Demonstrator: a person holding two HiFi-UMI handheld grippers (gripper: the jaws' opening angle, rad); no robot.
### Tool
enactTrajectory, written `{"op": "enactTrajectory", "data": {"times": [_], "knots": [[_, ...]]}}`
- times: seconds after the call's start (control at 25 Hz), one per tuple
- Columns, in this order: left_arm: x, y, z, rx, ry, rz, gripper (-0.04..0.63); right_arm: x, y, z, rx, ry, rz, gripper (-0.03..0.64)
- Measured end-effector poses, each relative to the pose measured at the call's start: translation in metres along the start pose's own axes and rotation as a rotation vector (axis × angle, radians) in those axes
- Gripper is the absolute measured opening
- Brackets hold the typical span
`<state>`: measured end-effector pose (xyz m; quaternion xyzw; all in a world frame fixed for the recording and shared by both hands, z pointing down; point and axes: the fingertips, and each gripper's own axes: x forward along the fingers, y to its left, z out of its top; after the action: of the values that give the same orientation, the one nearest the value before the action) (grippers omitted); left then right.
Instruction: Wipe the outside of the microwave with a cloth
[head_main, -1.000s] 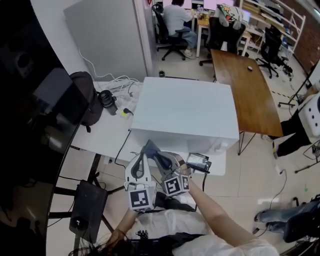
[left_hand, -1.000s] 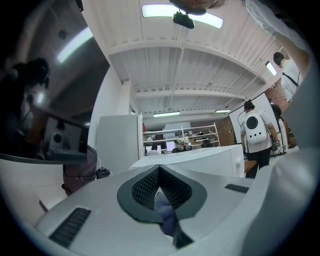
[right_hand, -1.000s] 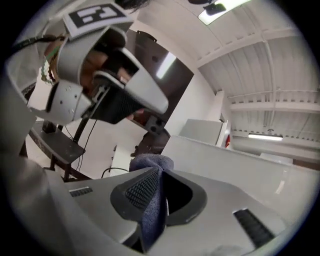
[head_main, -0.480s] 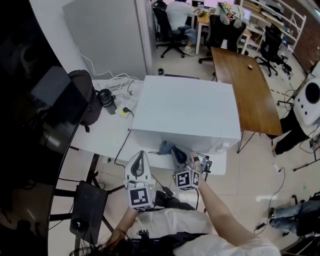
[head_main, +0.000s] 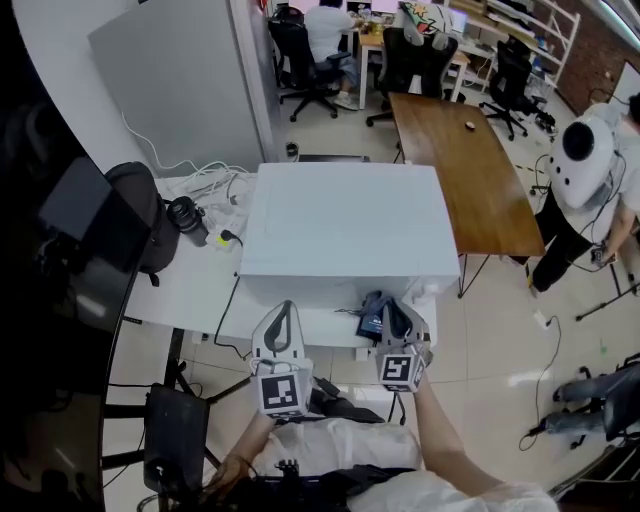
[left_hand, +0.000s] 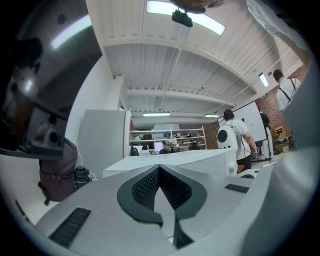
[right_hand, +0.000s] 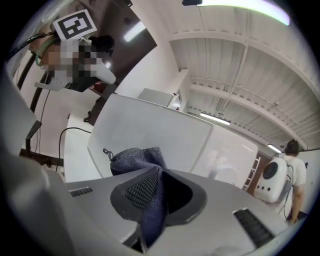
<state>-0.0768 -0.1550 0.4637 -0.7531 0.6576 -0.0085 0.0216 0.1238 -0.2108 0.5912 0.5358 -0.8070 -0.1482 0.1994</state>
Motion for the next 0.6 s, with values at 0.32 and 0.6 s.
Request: {"op": "enactTrajectory", "data": {"times": [0.32, 0.6], "knots": [[0.012, -0.008, 0.004, 0.011, -0.007, -0.049, 0.002, -0.028, -0.01, 0.083, 0.029, -0.218, -0.016, 0.054], [0.01, 0.005, 0.003, -0.008, -0.004, -0.035, 0.002, -0.006, -0.041, 0.176, 0.233, -0.235, 0.008, 0.055]]}}
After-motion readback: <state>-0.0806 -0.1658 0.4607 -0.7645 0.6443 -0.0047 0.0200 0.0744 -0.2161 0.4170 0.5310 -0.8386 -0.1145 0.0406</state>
